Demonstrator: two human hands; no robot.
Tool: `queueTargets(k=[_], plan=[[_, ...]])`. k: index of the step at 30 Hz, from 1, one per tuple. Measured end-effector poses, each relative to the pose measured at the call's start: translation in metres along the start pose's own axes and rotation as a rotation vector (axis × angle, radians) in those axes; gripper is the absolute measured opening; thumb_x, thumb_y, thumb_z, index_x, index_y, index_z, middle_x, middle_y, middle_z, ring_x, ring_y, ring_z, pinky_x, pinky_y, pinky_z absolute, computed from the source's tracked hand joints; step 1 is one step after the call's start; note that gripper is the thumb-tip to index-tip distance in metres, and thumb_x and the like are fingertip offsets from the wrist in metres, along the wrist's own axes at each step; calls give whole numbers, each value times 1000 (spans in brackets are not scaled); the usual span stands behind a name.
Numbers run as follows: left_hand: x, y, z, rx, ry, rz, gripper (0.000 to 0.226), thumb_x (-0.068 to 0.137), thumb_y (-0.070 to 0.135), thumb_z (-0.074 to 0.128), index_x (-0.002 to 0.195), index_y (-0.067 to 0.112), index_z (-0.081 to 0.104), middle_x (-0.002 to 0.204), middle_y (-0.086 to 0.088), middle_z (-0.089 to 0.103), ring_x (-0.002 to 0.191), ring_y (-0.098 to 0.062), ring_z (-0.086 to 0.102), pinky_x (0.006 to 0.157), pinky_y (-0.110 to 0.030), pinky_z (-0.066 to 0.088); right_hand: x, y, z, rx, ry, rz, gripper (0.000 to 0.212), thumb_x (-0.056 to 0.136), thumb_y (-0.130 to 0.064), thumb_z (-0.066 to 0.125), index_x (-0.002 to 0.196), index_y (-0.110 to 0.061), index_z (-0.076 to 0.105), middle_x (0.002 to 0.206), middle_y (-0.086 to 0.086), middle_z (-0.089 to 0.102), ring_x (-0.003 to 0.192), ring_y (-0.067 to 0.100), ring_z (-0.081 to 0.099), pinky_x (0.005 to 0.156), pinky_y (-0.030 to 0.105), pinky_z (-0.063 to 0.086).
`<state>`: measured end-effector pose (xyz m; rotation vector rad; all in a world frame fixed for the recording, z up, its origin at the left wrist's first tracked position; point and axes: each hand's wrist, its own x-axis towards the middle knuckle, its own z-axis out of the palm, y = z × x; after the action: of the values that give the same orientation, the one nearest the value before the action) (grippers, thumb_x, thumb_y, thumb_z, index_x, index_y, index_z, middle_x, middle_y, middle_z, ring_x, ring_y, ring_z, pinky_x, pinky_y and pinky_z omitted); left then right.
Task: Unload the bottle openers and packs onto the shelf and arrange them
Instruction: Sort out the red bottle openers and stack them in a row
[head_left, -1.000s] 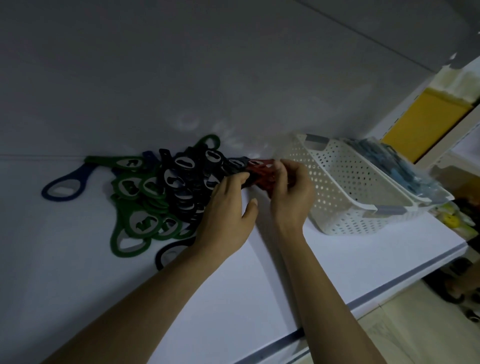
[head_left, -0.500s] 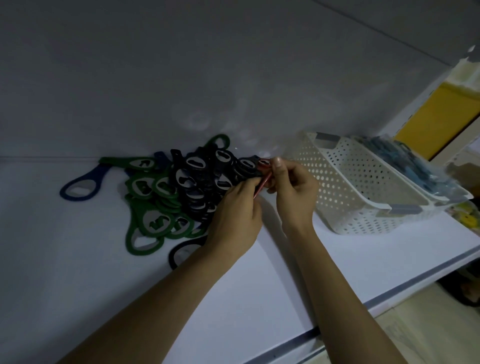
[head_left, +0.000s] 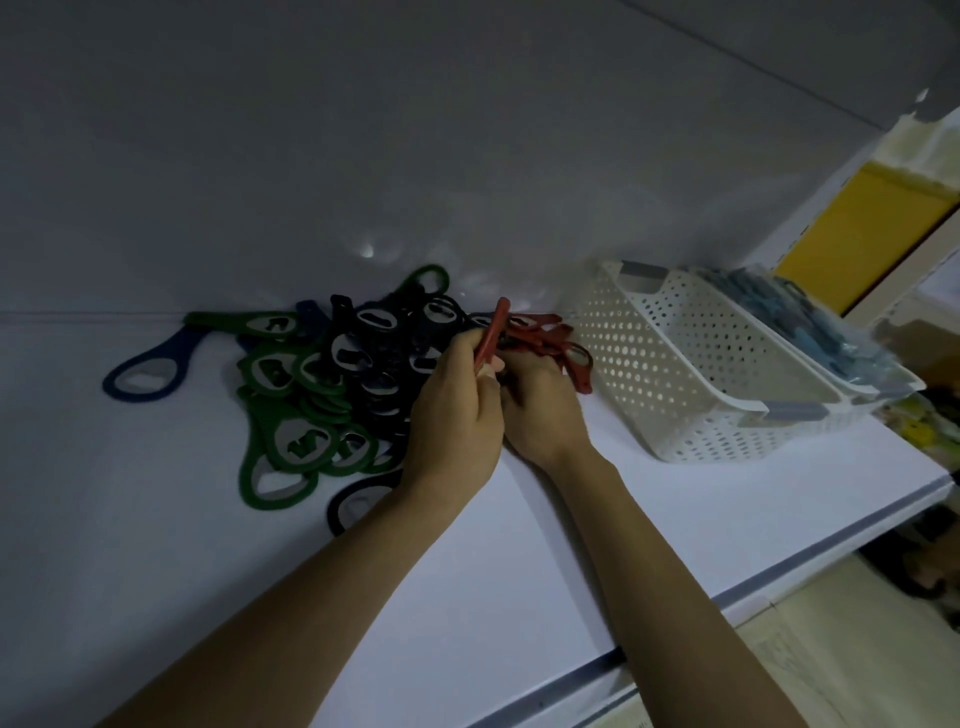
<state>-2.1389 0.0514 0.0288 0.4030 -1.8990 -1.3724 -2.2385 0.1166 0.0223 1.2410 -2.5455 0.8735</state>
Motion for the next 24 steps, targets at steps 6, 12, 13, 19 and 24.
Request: queueTargets(k=[6,12,13,19,24], plan=[[2,0,0,-58,47,-40,33,95,4,40,125,17,46,99,9,58,92,-12,61,74,-18,49,0,-2,-5,188,-75,-76,25,78,7,46,86,-5,67,78,7,68,72,26,60,66,45,49],[2,-1,0,-82,40,-35,33,95,5,40,124,19,46,98,9,59,90,-13,61,75,-32,54,20,17,-8,-227,17,187,41,92,-26,49,132,-17,51,135,4,53,127,26,44,106,44,34],[2,-2,0,-79,40,-34,34,95,5,40,125,19,45,98,10,58,91,-14,61,76,-32,54,20,18,-7,-269,-55,220,46,94,-31,47,139,-19,44,142,3,47,135,27,36,111,45,28],[1,-2,0,-81,33,-47,33,94,5,41,124,18,45,100,10,59,93,-13,62,78,-35,54,14,16,-6,-298,79,239,35,91,-35,54,121,-19,60,124,3,58,118,27,45,101,38,31],[0,-2,-2,-70,42,-32,27,93,11,48,119,19,48,89,9,61,75,-6,59,69,-38,55,12,17,-8,-347,144,230,27,95,-26,47,110,-20,68,117,3,62,109,26,47,93,36,28]])
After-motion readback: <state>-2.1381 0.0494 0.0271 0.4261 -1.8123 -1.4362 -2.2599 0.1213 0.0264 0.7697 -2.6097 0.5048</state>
